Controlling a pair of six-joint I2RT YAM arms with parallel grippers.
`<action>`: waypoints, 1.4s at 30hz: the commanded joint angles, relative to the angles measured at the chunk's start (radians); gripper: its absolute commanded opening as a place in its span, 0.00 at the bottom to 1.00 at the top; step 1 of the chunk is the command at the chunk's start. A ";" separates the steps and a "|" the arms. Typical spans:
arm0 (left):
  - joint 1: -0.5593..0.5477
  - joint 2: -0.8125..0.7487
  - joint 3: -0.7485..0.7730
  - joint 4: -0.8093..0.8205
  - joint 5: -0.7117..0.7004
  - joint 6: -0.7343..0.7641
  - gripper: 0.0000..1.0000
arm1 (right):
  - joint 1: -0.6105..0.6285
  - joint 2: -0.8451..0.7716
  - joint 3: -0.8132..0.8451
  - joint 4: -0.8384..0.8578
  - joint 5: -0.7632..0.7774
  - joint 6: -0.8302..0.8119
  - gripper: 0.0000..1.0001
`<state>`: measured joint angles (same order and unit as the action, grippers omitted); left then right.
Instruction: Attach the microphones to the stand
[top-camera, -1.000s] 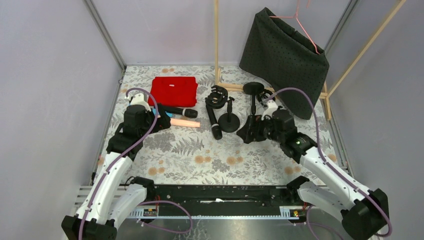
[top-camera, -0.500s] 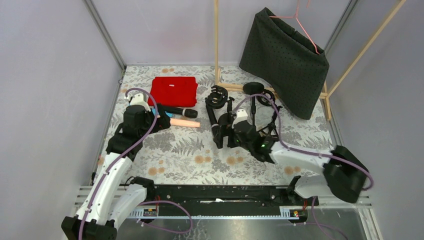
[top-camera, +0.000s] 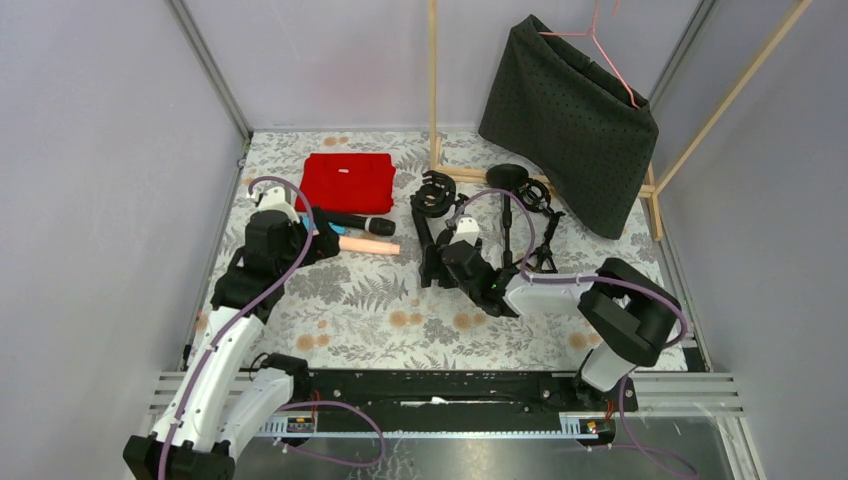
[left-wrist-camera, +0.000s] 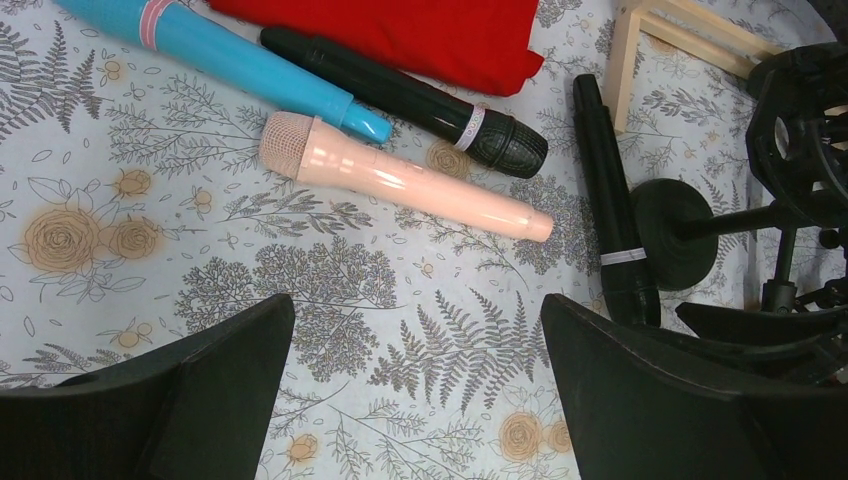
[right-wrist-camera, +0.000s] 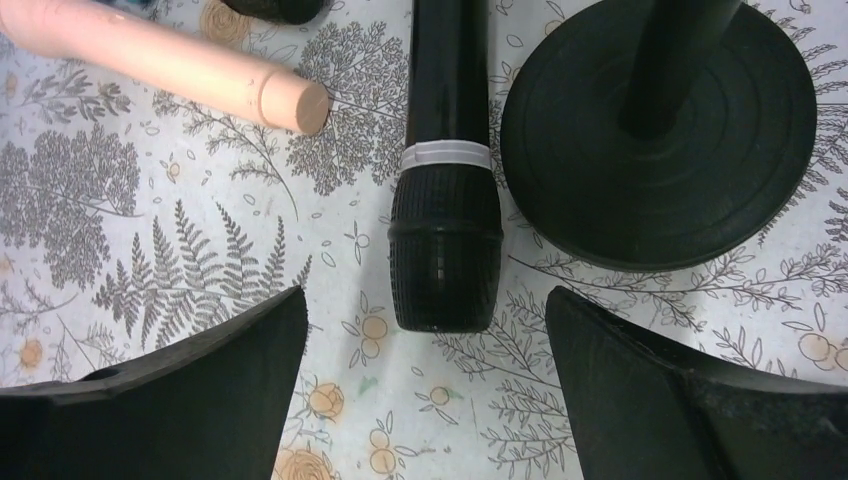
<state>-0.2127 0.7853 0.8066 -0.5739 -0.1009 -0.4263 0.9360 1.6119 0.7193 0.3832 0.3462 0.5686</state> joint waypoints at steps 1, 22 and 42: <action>0.007 -0.022 -0.010 0.041 -0.001 0.003 0.99 | 0.009 0.041 0.053 0.053 0.094 0.037 0.94; 0.016 -0.023 -0.009 0.042 0.008 0.001 0.99 | 0.009 0.203 0.175 -0.053 0.164 0.154 0.73; 0.036 -0.024 -0.014 0.047 0.023 0.004 0.99 | 0.010 0.219 0.150 -0.079 0.112 0.128 0.34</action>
<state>-0.1844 0.7738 0.7956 -0.5732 -0.0853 -0.4263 0.9371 1.8580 0.9016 0.3458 0.4866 0.7120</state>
